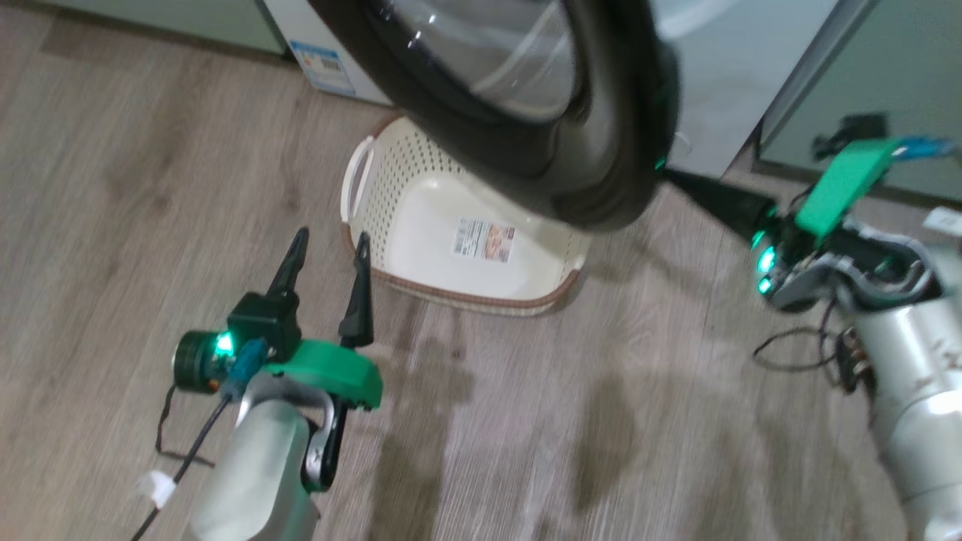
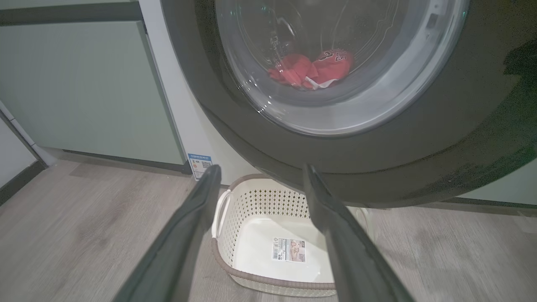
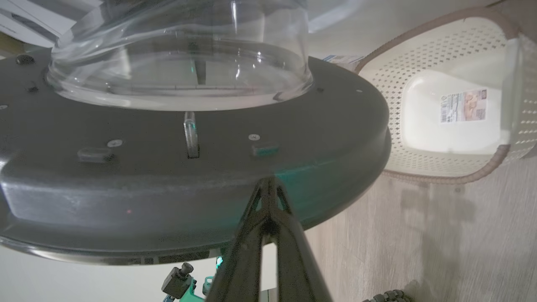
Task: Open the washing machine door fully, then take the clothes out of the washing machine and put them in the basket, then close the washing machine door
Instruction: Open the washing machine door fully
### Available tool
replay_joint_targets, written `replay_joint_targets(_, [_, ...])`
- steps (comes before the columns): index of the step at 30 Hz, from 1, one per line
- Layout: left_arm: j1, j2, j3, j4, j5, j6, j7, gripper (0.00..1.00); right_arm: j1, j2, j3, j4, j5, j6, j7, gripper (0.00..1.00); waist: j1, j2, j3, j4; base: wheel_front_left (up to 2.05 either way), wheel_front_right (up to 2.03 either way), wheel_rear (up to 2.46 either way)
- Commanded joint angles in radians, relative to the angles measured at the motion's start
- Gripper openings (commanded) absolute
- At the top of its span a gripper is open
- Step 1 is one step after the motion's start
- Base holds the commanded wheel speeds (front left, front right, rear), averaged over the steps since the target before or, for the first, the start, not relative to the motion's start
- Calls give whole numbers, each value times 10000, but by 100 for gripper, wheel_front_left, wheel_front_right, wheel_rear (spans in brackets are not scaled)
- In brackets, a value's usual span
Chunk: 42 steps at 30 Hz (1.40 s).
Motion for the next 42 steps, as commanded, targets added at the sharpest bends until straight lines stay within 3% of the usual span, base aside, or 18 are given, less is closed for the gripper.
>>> replay_joint_targets(1, [75,189,475,-213,199,-36,-65,100,62,389,231,-514,130,83,121,0,0,-1,-395,-106,0,0,0])
replay_joint_targets(11, [763,189,1131,-48,558,-309,-65,100,1200,793,188,-481,169,83,504,0,0,-1,-1387,-437,0,0,0])
replay_joint_targets(17, [939,189,1318,-98,645,-424,-65,100,1402,713,-120,-393,58,83,386,0,0,-1,-1484,-527,0,0,0])
replay_joint_targets(31, [324,189,1020,-473,360,-294,-65,100,-241,-19,-1006,90,-481,83,-957,0,0,-1,77,-91,0,0,0])
replay_joint_targets(42, [-191,189,487,-610,-102,23,-65,100,-1267,-8,-429,448,-811,83,-1218,0,0,-1,698,590,0,0,0])
